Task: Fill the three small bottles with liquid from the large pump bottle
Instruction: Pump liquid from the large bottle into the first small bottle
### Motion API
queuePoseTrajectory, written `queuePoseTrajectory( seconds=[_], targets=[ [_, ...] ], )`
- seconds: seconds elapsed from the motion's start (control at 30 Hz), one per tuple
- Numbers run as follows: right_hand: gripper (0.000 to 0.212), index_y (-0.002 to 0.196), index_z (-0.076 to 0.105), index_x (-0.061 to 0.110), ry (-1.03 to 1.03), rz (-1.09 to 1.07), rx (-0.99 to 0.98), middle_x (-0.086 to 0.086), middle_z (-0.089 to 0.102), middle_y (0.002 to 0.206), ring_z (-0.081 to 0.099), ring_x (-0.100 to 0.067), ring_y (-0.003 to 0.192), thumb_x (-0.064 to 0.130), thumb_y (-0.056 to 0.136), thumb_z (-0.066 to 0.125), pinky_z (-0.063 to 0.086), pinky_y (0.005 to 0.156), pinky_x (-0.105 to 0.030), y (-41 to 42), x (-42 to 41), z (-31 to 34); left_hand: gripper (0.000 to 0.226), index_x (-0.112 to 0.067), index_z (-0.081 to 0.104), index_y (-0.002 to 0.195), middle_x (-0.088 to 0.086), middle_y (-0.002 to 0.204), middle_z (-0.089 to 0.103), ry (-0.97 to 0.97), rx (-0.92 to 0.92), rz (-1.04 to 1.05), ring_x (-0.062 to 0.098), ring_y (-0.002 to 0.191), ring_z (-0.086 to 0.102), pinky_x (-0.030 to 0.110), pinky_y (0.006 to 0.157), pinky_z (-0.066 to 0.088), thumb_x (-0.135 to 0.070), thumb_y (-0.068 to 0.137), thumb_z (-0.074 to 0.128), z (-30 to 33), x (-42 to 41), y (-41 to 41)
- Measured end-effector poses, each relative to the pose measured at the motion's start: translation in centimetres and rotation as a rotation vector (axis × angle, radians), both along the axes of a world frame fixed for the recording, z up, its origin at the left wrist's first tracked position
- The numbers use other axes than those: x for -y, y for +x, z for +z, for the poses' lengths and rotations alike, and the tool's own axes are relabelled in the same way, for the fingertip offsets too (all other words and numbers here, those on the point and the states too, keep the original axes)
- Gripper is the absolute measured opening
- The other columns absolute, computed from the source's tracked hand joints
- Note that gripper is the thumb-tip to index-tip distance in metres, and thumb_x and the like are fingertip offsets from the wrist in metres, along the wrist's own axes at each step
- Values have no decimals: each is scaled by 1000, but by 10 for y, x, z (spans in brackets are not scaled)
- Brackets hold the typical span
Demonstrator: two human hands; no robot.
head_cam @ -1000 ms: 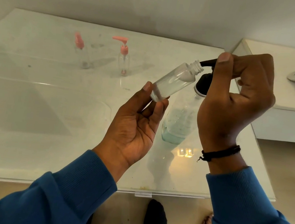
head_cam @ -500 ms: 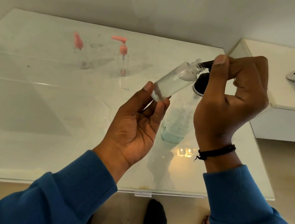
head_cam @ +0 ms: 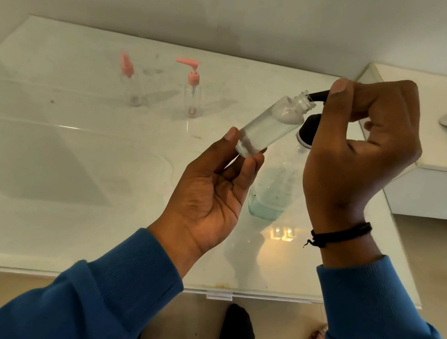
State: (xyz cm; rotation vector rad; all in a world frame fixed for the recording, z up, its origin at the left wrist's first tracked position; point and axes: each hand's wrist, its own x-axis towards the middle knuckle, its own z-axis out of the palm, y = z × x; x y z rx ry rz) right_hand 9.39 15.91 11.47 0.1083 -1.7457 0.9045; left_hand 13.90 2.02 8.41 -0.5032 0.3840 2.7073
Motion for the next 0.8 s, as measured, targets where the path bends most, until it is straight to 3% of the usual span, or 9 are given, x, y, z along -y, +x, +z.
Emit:
queuePoseTrajectory(
  seconds=[0.3, 0.5, 0.63, 0.8],
  targets=[
    [25, 74, 67, 0, 30, -14, 62, -10, 67, 76, 59, -24, 74, 16, 93, 66, 38, 67, -20, 3, 1, 10, 55, 1, 63, 129, 22, 118, 69, 7, 4, -8, 23, 88, 72, 22, 71, 61, -19, 79, 74, 1, 0, 2],
    [24, 76, 68, 1, 68, -7, 88, -10, 68, 79, 59, -25, 78, 16, 93, 64, 41, 72, -25, 5, 5, 14, 56, 1, 62, 130, 23, 115, 70, 8, 4, -15, 22, 88, 72, 22, 72, 61, -19, 80, 73, 2, 3, 3],
    [26, 75, 68, 4, 117, -54, 81, -10, 69, 82, 61, -33, 84, 21, 93, 63, 30, 80, -11, 9, 10, 23, 54, 2, 62, 130, 23, 115, 70, 10, 7, -7, 23, 89, 72, 22, 76, 61, -20, 81, 72, 3, 6, 3],
    [27, 78, 70, 14, 238, -118, 130, -3, 67, 88, 55, -28, 96, 37, 92, 65, 25, 75, -27, 21, 27, 39, 36, 1, 66, 118, 21, 108, 73, 0, -1, -13, 23, 89, 72, 22, 71, 61, -21, 90, 67, 5, 8, 4]
  ],
)
